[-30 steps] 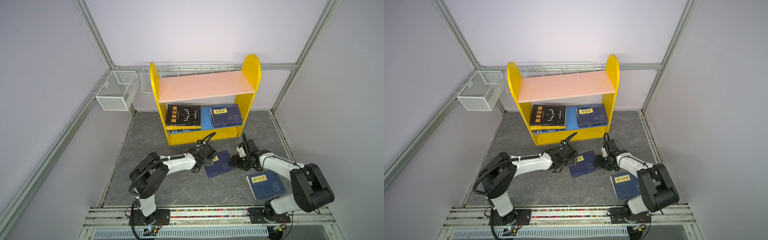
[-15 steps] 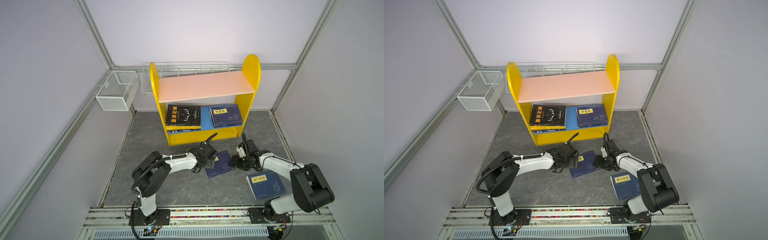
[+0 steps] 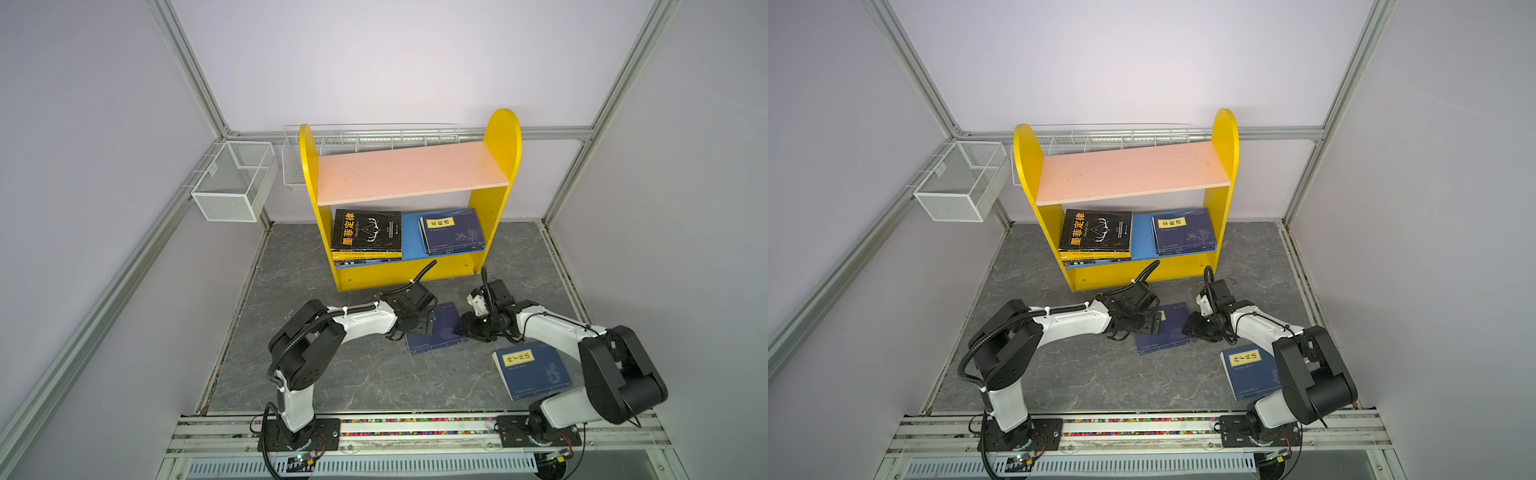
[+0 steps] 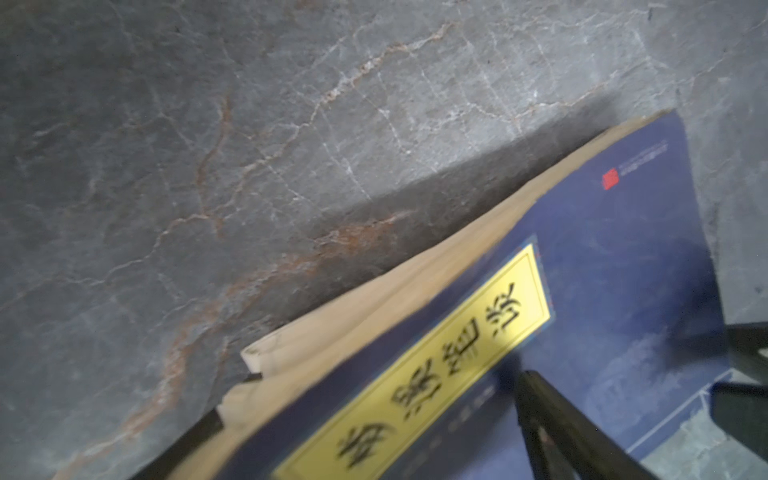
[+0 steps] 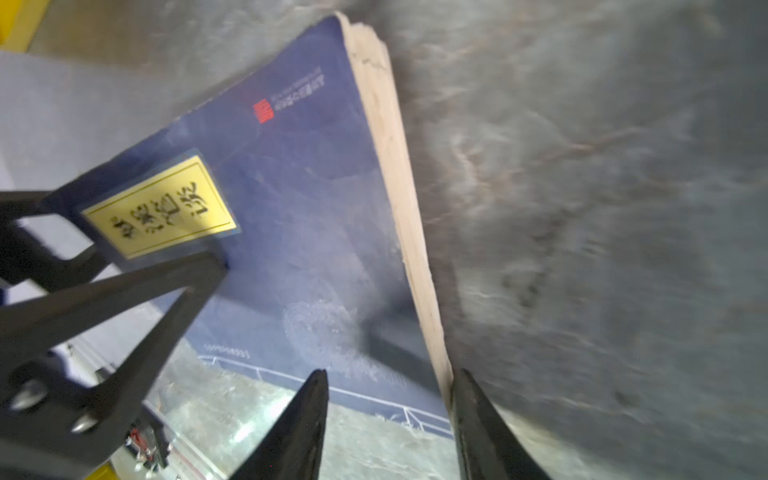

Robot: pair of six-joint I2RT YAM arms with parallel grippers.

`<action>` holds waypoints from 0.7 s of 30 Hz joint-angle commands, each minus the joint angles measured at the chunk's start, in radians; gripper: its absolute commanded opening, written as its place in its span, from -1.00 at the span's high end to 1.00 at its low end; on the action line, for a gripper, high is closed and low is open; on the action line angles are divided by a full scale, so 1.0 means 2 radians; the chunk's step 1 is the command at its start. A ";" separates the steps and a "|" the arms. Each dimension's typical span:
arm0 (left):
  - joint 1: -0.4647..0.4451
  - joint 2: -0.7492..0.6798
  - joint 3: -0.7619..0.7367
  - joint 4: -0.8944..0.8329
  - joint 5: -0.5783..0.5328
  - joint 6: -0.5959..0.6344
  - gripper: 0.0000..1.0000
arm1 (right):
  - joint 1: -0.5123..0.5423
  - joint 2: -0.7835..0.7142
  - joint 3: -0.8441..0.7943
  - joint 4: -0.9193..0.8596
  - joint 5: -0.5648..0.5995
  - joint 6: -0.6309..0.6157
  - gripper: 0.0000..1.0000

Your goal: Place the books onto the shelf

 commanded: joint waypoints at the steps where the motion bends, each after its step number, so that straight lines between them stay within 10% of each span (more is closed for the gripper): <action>1: -0.007 0.017 0.002 0.010 0.044 0.008 -0.83 | 0.009 -0.033 -0.001 0.077 -0.068 0.008 0.09; 21: -0.007 0.024 0.007 0.014 0.055 0.014 -0.64 | 0.008 -0.008 0.003 0.074 -0.053 0.026 0.14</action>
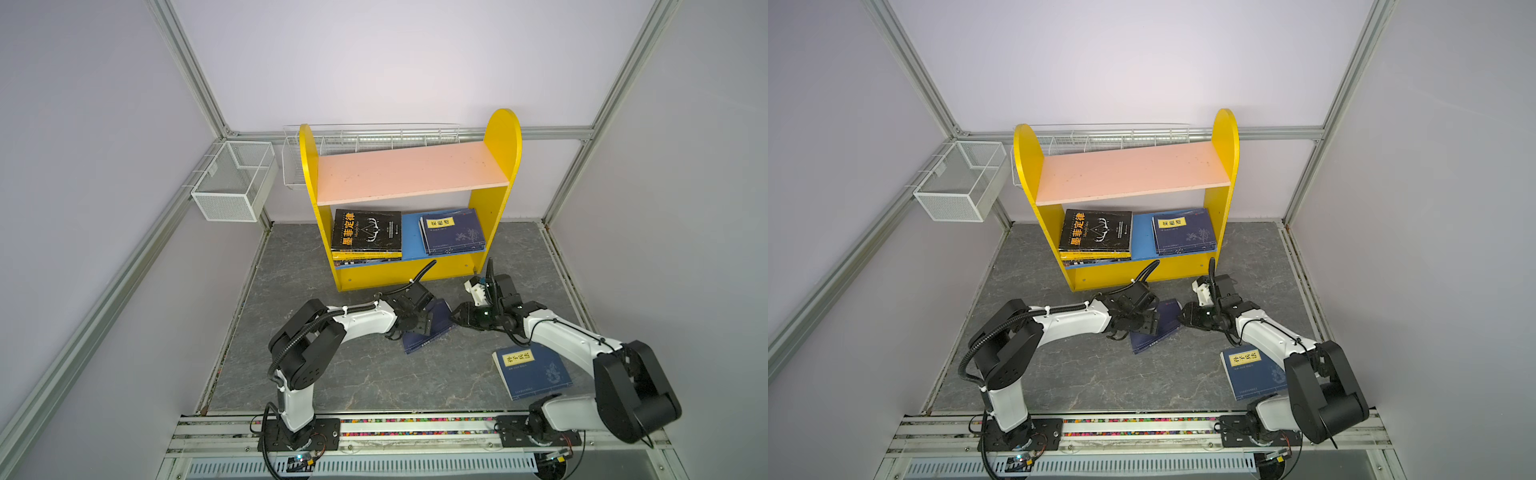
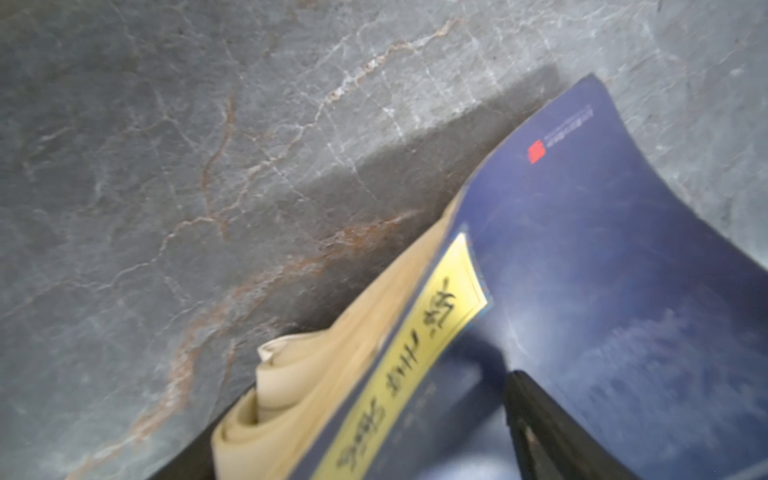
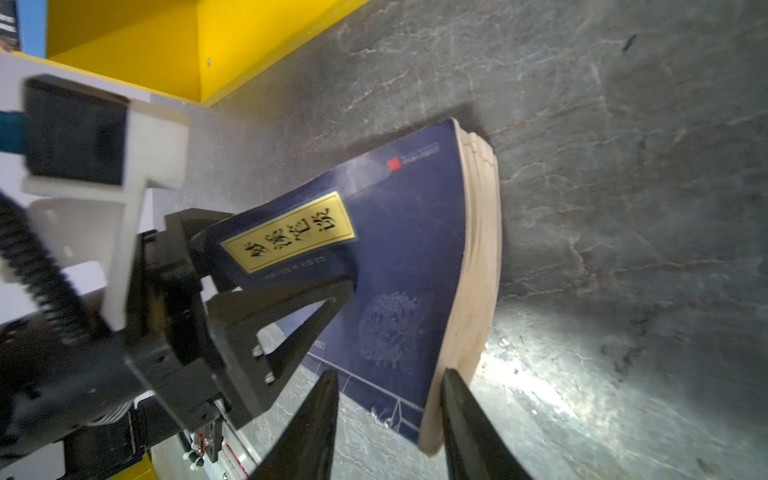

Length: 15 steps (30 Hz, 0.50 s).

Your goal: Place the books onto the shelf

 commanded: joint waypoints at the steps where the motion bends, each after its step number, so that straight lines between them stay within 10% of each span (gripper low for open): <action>1: -0.010 0.021 0.007 0.017 0.056 0.006 -0.59 | 0.008 0.034 0.004 0.019 -0.027 0.020 0.14; 15: -0.010 0.018 0.004 0.017 0.053 0.007 0.95 | -0.002 0.044 0.005 0.001 -0.002 0.027 0.11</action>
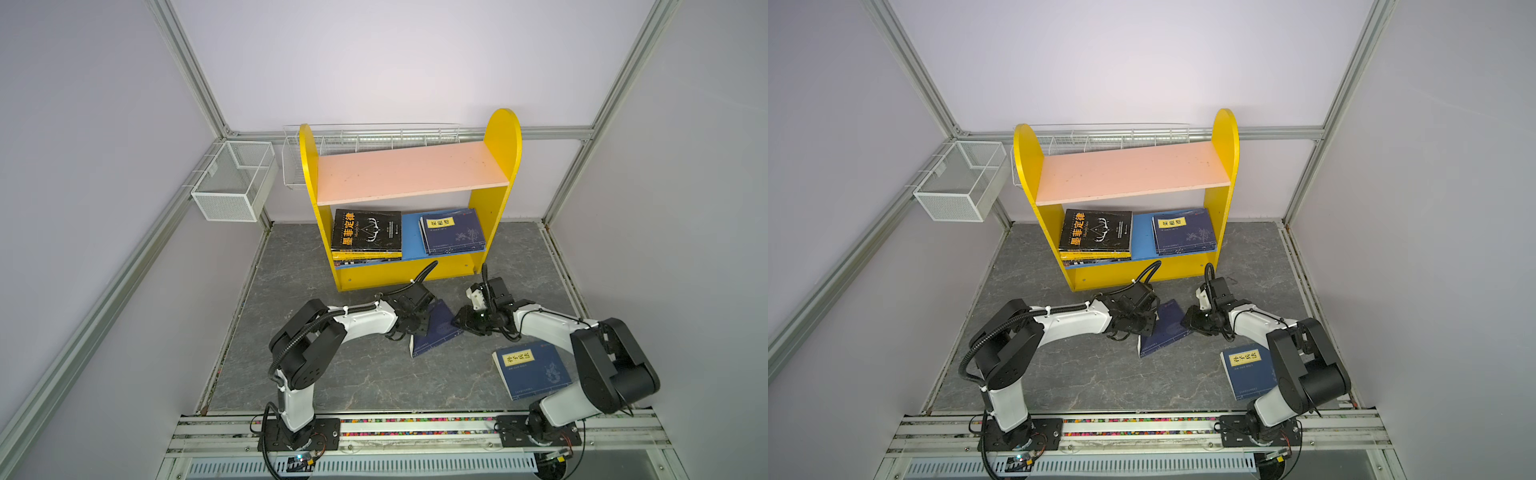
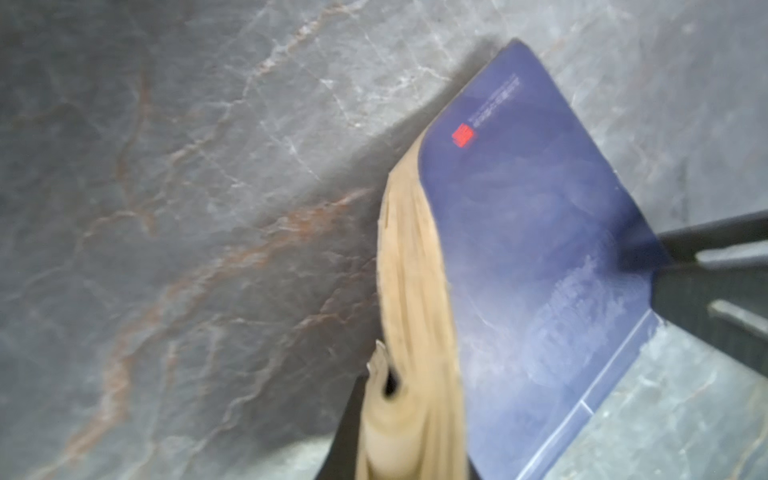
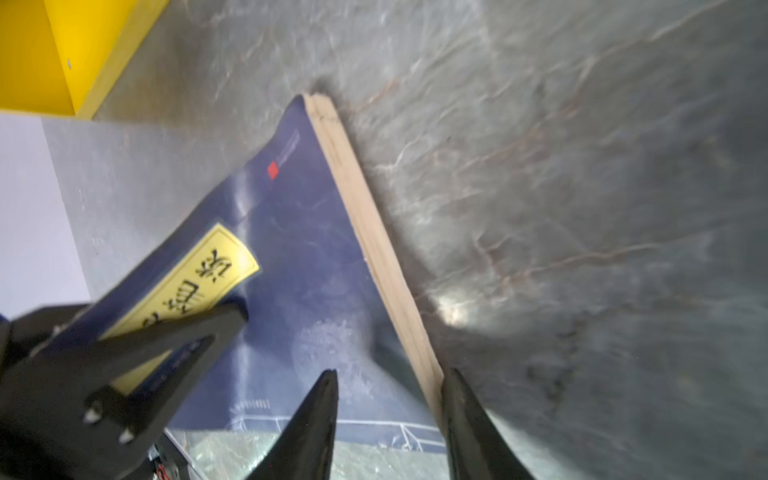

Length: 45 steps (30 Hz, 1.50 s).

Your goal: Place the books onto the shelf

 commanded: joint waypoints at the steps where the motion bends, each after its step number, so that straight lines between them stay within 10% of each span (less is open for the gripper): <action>1: -0.005 0.013 0.002 0.010 0.015 -0.009 1.00 | 0.004 -0.019 0.004 -0.008 -0.034 0.003 0.10; 7: 0.014 -0.040 -0.022 0.027 0.026 -0.009 1.00 | -0.029 -0.050 0.000 -0.028 -0.046 -0.017 -0.05; 16: 0.085 -0.135 -0.079 0.196 0.230 -0.060 1.00 | -0.061 -0.087 -0.010 0.001 -0.106 -0.001 -0.26; 23: 0.085 -0.143 -0.071 0.213 0.262 -0.073 1.00 | -0.061 -0.112 -0.018 0.070 -0.151 0.036 -0.25; 29: 0.086 -0.144 -0.078 0.222 0.261 -0.077 1.00 | -0.060 -0.141 -0.017 0.093 -0.173 0.043 0.38; 37: 0.096 -0.157 -0.101 0.223 0.178 -0.104 -0.36 | -0.070 -0.201 -0.027 0.089 -0.120 0.048 0.80; 45: 0.122 -0.193 -0.144 0.217 0.160 -0.111 -0.54 | -0.126 -0.234 -0.038 0.110 -0.126 0.110 0.80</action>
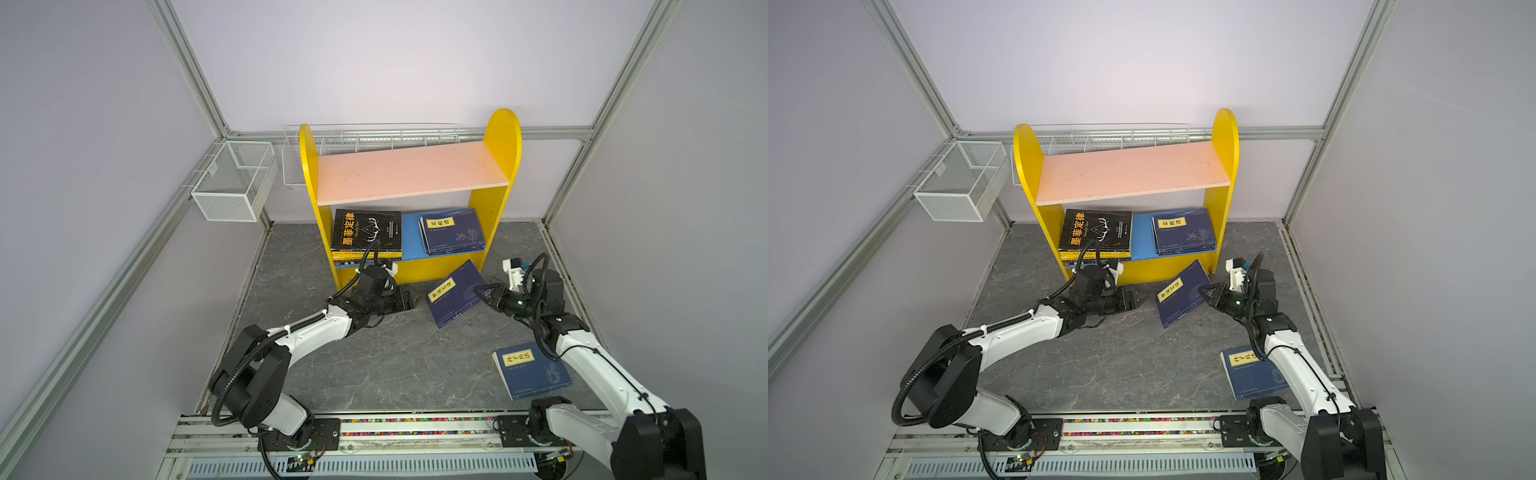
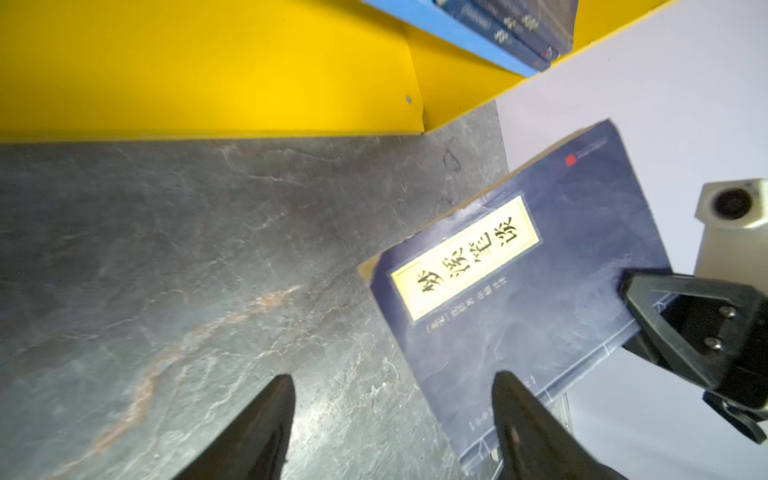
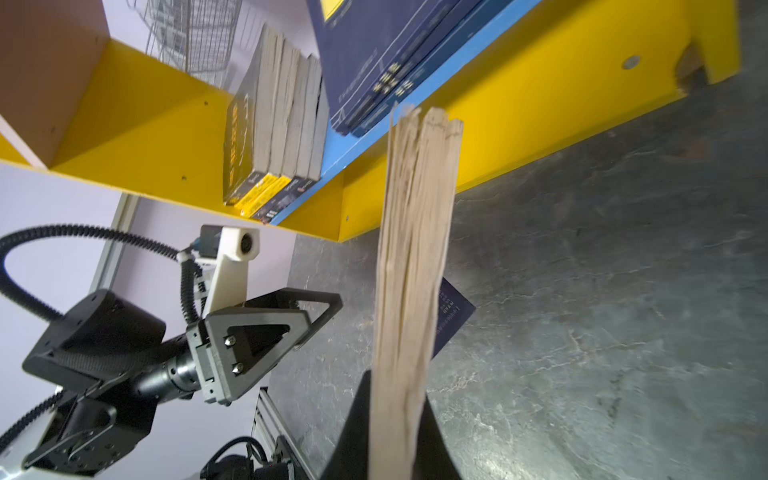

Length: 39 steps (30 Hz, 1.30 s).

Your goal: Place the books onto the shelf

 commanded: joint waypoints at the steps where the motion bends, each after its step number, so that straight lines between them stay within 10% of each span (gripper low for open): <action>1: -0.001 -0.007 -0.007 0.016 0.005 0.000 -0.57 | -0.006 -0.003 -0.006 0.034 -0.011 0.043 0.80; 21: -0.026 0.003 -0.034 0.156 0.196 -0.012 -0.90 | -0.016 0.031 -0.010 0.190 -0.053 0.179 0.79; 39: -0.025 -0.004 -0.071 0.429 0.119 -0.111 -1.00 | -0.016 0.104 -0.061 0.595 -0.085 0.452 0.80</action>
